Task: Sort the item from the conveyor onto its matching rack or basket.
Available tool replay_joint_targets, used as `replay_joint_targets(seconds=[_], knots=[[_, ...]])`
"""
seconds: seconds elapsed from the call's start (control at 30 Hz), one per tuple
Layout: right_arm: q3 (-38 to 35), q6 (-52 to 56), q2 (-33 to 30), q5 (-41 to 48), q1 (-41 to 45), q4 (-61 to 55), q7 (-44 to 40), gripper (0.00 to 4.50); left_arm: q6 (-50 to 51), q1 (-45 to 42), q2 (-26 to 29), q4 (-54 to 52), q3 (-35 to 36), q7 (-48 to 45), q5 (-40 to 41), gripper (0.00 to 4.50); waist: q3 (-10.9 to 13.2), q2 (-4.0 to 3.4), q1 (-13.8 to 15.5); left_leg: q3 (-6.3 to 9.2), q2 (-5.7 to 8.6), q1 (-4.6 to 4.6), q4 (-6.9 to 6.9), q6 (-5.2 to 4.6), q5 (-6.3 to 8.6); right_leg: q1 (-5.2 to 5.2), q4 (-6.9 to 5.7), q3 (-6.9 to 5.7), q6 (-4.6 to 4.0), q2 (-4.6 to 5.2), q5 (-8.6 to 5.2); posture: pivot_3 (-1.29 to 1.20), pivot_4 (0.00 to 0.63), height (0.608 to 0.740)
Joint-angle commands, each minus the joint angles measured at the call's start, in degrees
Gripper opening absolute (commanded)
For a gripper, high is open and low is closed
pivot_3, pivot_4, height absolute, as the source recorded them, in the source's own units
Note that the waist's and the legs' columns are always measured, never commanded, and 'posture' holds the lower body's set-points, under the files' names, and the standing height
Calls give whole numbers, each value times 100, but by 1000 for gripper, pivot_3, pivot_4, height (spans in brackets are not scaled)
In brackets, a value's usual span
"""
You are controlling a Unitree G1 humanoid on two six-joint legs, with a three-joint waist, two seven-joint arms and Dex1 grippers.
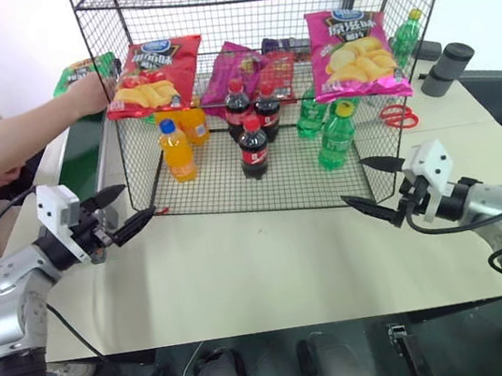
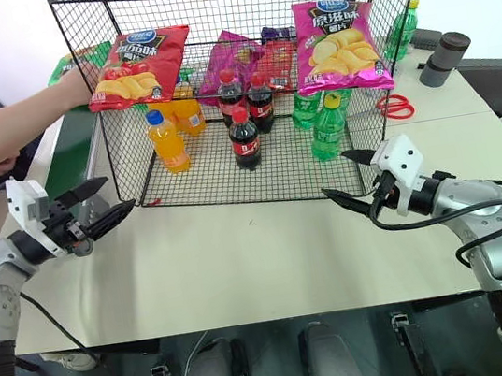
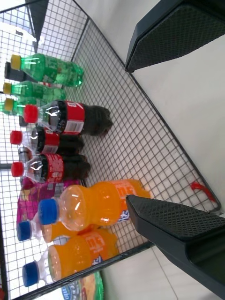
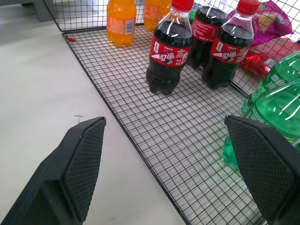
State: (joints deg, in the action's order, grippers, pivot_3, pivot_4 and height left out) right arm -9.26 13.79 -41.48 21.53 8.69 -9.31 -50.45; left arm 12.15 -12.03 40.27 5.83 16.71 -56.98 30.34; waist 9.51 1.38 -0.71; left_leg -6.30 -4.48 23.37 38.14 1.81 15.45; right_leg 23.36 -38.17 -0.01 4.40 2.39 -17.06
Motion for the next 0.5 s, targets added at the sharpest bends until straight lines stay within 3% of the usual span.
replay_joint_targets(seconds=[0.03,0.5], knots=[[10,-62,21,45,160,-63,-48,4239,-74,69,50,-264,204,83,9,4500,0,0,0,0,0,0,0,0,0,0,0,0,0,0,0,0,150,740],[106,441,32,305,260,-209,-202,4239,-181,379,65,-473,246,136,-92,4500,0,0,-4,1,0,0,0,0,0,0,0,0,0,1,0,0,150,740]])
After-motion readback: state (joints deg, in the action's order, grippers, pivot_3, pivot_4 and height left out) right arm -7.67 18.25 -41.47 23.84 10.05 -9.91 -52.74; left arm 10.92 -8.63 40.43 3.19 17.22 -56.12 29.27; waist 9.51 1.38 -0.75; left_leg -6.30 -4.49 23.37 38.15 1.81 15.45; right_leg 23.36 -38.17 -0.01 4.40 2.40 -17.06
